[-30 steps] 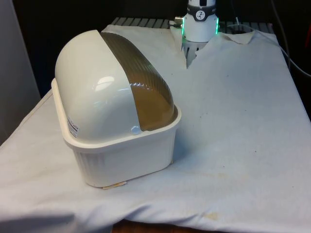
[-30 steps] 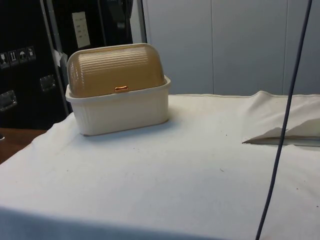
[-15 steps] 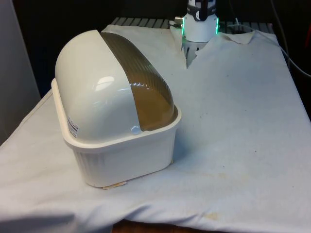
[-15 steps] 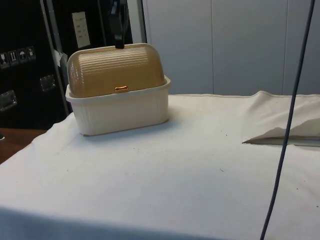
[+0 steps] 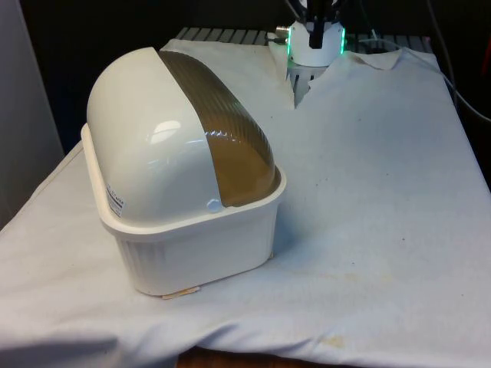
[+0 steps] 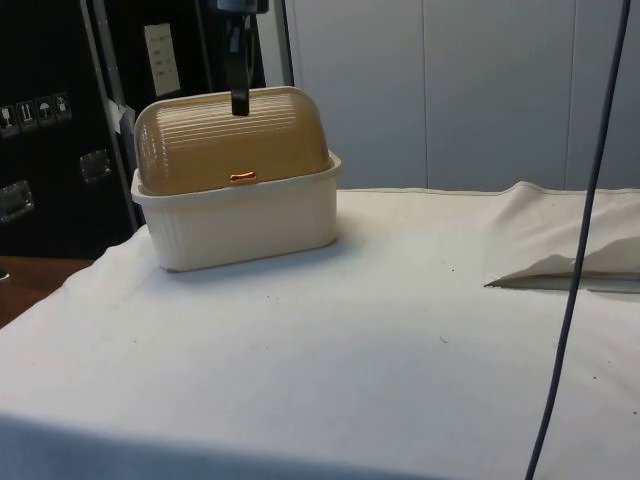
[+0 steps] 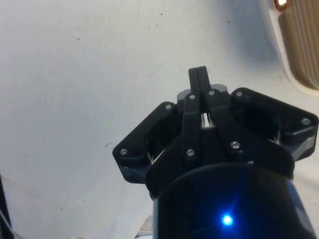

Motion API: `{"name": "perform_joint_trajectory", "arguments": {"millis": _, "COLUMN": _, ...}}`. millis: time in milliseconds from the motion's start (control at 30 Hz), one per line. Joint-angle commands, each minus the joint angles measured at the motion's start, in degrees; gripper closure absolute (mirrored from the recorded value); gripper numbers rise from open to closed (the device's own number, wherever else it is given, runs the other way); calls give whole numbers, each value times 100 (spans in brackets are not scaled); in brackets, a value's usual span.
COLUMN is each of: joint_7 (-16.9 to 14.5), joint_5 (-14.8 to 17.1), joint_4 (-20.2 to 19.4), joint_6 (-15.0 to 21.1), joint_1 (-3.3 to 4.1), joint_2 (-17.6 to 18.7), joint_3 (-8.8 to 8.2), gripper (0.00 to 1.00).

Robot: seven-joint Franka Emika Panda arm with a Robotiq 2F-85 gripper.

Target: Open the lid, then close it.

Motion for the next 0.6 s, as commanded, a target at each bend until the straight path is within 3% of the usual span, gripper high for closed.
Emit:
{"name": "perform_joint_trajectory", "arguments": {"millis": 0, "joint_7": -11, "joint_5": -80, "joint_4": -29, "joint_6": 80, "joint_1": 6, "joint_2": 11, "joint_3": 0, "gripper": 100}}
{"name": "perform_joint_trajectory", "arguments": {"millis": 300, "joint_7": -23, "joint_5": -424, "joint_4": -46, "joint_6": 126, "joint_1": 23, "joint_2": 34, "joint_3": 11, "gripper": 100}}
{"name": "perform_joint_trajectory", "arguments": {"millis": 333, "joint_7": -92, "joint_5": -309, "joint_4": -6, "joint_6": 29, "joint_1": 0, "joint_2": 40, "joint_3": 0, "gripper": 100}}
{"name": "perform_joint_trajectory", "arguments": {"millis": 400, "joint_7": 52, "joint_5": -527, "joint_4": -57, "joint_6": 143, "joint_1": 40, "joint_2": 40, "joint_3": 46, "gripper": 100}}
{"name": "perform_joint_trajectory", "arguments": {"millis": 567, "joint_7": 103, "joint_5": -550, "joint_4": -57, "joint_6": 132, "joint_1": 23, "joint_2": 52, "joint_3": 103, "gripper": 100}}
